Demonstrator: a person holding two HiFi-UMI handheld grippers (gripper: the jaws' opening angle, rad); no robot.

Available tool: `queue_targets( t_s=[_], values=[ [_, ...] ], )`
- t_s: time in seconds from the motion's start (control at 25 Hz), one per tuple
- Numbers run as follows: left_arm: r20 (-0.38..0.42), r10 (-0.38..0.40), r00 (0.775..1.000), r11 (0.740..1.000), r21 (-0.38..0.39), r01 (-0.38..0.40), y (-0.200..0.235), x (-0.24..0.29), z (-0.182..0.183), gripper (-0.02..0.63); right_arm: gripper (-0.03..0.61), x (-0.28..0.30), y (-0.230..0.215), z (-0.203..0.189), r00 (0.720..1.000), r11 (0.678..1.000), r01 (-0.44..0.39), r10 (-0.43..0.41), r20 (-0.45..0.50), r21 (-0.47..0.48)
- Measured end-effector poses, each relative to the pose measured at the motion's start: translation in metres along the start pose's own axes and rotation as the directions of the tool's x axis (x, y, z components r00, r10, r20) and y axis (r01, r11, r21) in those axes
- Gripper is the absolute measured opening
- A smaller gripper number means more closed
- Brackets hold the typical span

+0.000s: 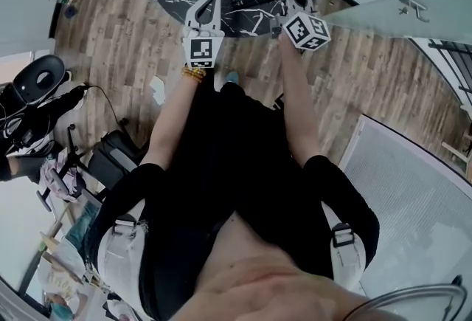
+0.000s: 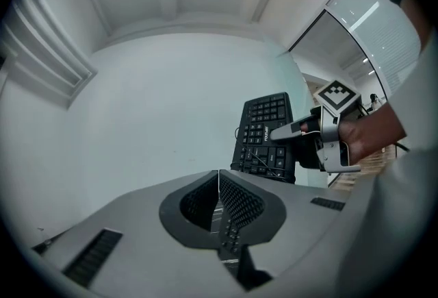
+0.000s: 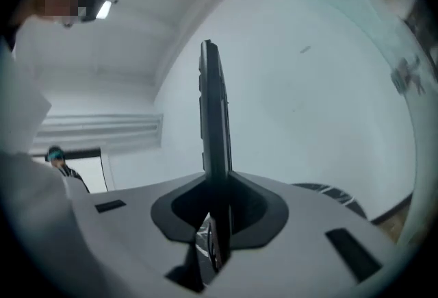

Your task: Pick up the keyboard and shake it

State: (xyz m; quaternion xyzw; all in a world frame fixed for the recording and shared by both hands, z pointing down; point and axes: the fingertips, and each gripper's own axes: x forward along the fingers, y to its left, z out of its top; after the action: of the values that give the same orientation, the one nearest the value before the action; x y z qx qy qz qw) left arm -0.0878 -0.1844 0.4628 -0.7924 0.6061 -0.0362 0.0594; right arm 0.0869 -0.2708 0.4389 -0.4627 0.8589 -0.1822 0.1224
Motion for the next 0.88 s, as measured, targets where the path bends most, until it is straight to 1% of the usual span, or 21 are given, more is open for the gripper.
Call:
queue_targets(
  t_s=[0.04, 0.08, 0.12, 0.16, 0.2, 0.24, 0.28, 0.32, 0.36, 0.4, 0.44, 0.48, 0.52, 0.56, 0.6, 0.76, 0.8, 0.88],
  values=[
    [-0.001, 0.003, 1.000, 1.000, -0.004, -0.003, 0.001, 0.000, -0.001, 0.015, 0.072, 0.002, 0.005, 0.004, 1.000, 0.992, 0.016, -0.018, -0.018, -0.122],
    [-0.003, 0.006, 1.000, 1.000, -0.008, -0.006, 0.002, -0.001, -0.003, 0.014, 0.072, 0.005, 0.011, 0.008, 0.999, 0.970, 0.026, -0.034, -0.029, -0.241],
    [-0.006, 0.010, 1.000, 1.000, -0.014, -0.010, 0.003, -0.002, -0.004, 0.014, 0.072, 0.007, 0.019, 0.010, 0.998, 0.936, 0.032, -0.049, -0.039, -0.352],
    [-0.008, 0.015, 1.000, 1.000, -0.021, -0.015, 0.004, -0.003, -0.006, 0.015, 0.072, 0.009, 0.027, 0.012, 0.997, 0.891, 0.033, -0.062, -0.050, -0.453],
    [-0.009, 0.019, 1.000, 0.999, -0.028, -0.019, 0.005, -0.004, -0.008, 0.015, 0.072, 0.011, 0.035, 0.011, 0.995, 0.838, 0.028, -0.076, -0.066, -0.545],
    [-0.008, 0.023, 1.000, 0.999, -0.035, -0.023, 0.006, -0.006, -0.010, 0.015, 0.072, 0.013, 0.043, 0.008, 0.992, 0.774, 0.017, -0.091, -0.084, -0.633],
    [-0.009, 0.028, 1.000, 0.999, -0.042, -0.029, 0.006, -0.007, -0.012, 0.014, 0.072, 0.015, 0.051, 0.003, 0.989, 0.691, 0.002, -0.110, -0.102, -0.722],
    [-0.012, 0.035, 0.999, 0.998, -0.050, -0.035, 0.007, -0.009, -0.015, 0.015, 0.074, 0.016, 0.058, -0.005, 0.984, 0.591, -0.019, -0.131, -0.119, -0.806],
    [-0.017, 0.041, 0.999, 0.997, -0.058, -0.042, 0.007, -0.011, -0.019, 0.015, 0.074, 0.018, 0.064, -0.017, 0.979, 0.481, -0.047, -0.152, -0.136, -0.876],
    [-0.023, 0.048, 0.999, 0.996, -0.069, -0.049, 0.007, -0.013, -0.024, 0.015, 0.074, 0.018, 0.069, -0.031, 0.973, 0.373, -0.081, -0.170, -0.154, -0.924],
    [-0.030, 0.055, 0.998, 0.995, -0.082, -0.057, 0.007, -0.016, -0.030, 0.014, 0.072, 0.018, 0.072, -0.046, 0.968, 0.279, -0.115, -0.186, -0.171, -0.953],
    [-0.039, 0.063, 0.997, 0.993, -0.095, -0.066, 0.007, -0.019, -0.037, 0.014, 0.072, 0.017, 0.074, -0.061, 0.962, 0.210, -0.145, -0.198, -0.187, -0.967],
    [-0.048, 0.073, 0.996, 0.991, -0.109, -0.078, 0.007, -0.022, -0.044, 0.014, 0.072, 0.015, 0.076, -0.074, 0.957, 0.173, -0.168, -0.206, -0.202, -0.970],
    [-0.059, 0.084, 0.995, 0.988, -0.122, -0.091, 0.008, -0.026, -0.052, 0.014, 0.072, 0.014, 0.076, -0.086, 0.954, 0.165, -0.186, -0.207, -0.218, -0.969],
    [-0.068, 0.095, 0.993, 0.985, -0.136, -0.103, 0.009, -0.029, -0.059, 0.014, 0.072, 0.013, 0.077, -0.095, 0.949, 0.178, -0.204, -0.205, -0.239, -0.963],
    [-0.101, 0.126, 0.987, 0.975, -0.169, -0.141, 0.013, -0.043, -0.080, 0.015, 0.081, 0.009, 0.080, -0.127, 0.917, 0.254, -0.294, -0.198, -0.347, -0.921],
    [-0.105, 0.128, 0.986, 0.975, -0.170, -0.145, 0.014, -0.045, -0.083, 0.014, 0.081, 0.008, 0.081, -0.133, 0.913, 0.269, -0.300, -0.197, -0.357, -0.915],
    [-0.103, 0.126, 0.987, 0.976, -0.163, -0.142, 0.017, -0.047, -0.083, 0.014, 0.081, 0.007, 0.084, -0.136, 0.917, 0.288, -0.285, -0.196, -0.347, -0.914]
  ],
)
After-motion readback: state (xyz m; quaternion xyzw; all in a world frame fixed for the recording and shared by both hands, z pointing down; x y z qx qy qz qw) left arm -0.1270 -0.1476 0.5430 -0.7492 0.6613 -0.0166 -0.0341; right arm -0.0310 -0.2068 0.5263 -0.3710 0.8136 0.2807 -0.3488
